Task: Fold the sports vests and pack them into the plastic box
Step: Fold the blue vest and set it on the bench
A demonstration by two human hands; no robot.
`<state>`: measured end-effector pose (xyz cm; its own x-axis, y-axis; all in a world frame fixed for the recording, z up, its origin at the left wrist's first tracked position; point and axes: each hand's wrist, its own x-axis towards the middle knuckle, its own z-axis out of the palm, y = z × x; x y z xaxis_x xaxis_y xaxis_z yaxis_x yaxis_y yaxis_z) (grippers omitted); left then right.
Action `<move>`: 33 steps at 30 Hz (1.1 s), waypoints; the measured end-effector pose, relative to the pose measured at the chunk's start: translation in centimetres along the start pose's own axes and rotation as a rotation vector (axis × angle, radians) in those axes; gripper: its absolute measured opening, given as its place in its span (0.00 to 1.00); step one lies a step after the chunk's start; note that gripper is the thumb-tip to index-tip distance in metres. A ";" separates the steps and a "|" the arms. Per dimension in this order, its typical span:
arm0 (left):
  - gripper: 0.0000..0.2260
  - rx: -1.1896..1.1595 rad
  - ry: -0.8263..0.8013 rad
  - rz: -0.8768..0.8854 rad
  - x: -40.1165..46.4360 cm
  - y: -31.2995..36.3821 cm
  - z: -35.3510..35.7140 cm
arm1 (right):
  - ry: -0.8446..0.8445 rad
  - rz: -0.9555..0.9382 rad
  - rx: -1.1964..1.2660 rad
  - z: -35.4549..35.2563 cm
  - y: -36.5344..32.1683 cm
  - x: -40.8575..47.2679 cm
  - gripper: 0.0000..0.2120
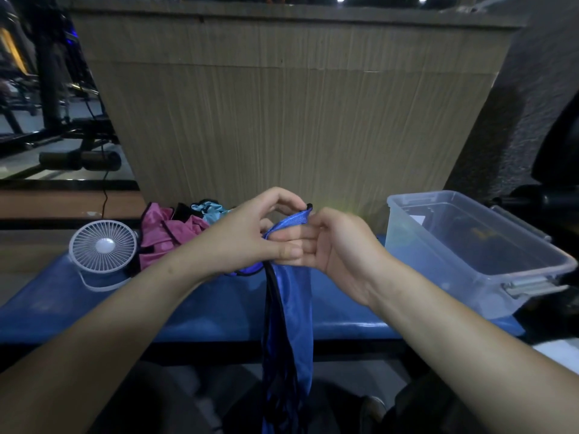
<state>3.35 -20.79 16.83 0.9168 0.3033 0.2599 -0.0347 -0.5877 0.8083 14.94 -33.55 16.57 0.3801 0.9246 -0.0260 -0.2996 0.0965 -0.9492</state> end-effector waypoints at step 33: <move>0.20 -0.059 0.071 -0.038 0.0 0.7 -6.3 | -0.169 -0.343 -1.140 -8.9 6.3 3.5 0.13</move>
<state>0.78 -16.47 20.71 0.8876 0.3779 0.2634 -0.0255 -0.5306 0.8473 22.16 -32.99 7.68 0.1437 0.9594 0.2427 0.7735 0.0441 -0.6322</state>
